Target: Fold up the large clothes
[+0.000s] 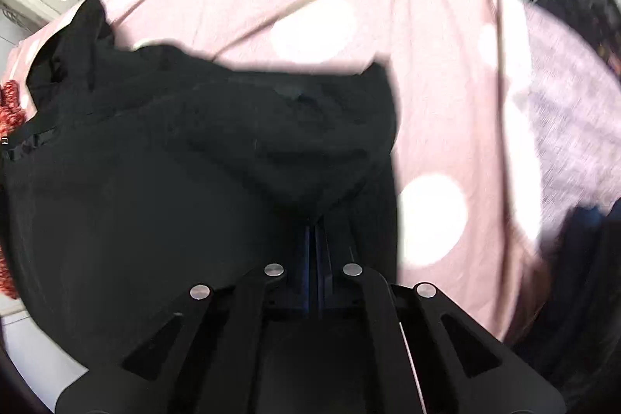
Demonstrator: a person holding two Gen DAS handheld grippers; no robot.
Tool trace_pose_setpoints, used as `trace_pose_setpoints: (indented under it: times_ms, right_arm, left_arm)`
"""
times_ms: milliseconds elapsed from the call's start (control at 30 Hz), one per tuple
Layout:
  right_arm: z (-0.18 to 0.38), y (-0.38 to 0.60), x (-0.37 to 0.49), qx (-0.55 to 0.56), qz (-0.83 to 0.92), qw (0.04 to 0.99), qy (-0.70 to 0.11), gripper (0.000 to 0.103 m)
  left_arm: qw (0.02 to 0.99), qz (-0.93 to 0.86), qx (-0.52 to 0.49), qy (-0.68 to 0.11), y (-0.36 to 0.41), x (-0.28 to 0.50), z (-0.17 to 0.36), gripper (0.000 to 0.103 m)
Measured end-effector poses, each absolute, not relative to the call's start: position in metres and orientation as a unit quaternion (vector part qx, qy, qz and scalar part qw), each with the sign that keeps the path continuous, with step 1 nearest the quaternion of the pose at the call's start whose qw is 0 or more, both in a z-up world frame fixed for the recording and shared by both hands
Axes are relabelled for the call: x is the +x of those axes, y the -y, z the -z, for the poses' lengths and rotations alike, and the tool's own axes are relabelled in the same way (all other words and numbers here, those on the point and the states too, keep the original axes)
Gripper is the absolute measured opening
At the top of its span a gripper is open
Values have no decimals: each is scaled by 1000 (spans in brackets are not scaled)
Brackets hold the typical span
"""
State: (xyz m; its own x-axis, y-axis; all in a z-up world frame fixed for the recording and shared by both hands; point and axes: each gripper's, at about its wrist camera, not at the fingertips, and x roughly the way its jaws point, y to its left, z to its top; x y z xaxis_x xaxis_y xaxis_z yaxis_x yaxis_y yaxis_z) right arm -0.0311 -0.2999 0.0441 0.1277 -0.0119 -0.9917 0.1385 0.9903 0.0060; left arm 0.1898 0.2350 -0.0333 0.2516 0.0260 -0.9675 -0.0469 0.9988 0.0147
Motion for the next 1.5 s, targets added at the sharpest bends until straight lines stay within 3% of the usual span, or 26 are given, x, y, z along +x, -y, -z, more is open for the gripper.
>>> trace_pose_setpoints:
  times_ms: [200, 300, 333, 367, 400, 433, 467, 500, 533, 567, 833, 1067, 1500]
  right_arm:
    - [-47, 346, 6, 72, 148, 760, -629, 0]
    - [-25, 355, 15, 116, 134, 727, -664, 0]
    - [-22, 352, 13, 134, 131, 719, -669, 1]
    - [-20, 351, 9, 149, 124, 717, -670, 3]
    - [-20, 350, 3, 155, 118, 719, -667, 7]
    - [-20, 350, -2, 153, 118, 721, -665, 23]
    - [-20, 351, -8, 148, 122, 722, -664, 55]
    - [-22, 354, -17, 144, 130, 727, -659, 69]
    - [-25, 358, -24, 148, 135, 734, -649, 78]
    - [-28, 363, -34, 158, 136, 741, -639, 78]
    - [-30, 377, -114, 199, 100, 728, -649, 78]
    - [-1, 364, -160, 236, 45, 711, -661, 78]
    - [30, 359, -117, 262, -59, 701, -660, 78]
  left_arm:
    - [791, -53, -61, -606, -249, 225, 37, 8]
    - [768, -55, -83, -633, -253, 233, 59, 16]
    - [765, -48, -79, -638, -252, 233, 62, 27]
    - [760, -34, -82, -644, -250, 232, 64, 58]
    - [757, -20, -87, -647, -243, 234, 67, 73]
    - [760, -3, -95, -643, -240, 232, 65, 86]
    - [767, 2, -91, -635, -237, 228, 60, 87]
    - [771, 1, -83, -631, -237, 223, 57, 87]
    - [775, 3, -78, -627, -238, 219, 52, 90]
    - [778, 7, -82, -623, -240, 213, 45, 96]
    - [782, -6, -212, -586, -281, 146, 14, 96]
    - [747, -27, -265, -609, -303, 47, 43, 96]
    - [721, 38, -238, -650, -256, 101, 96, 96]
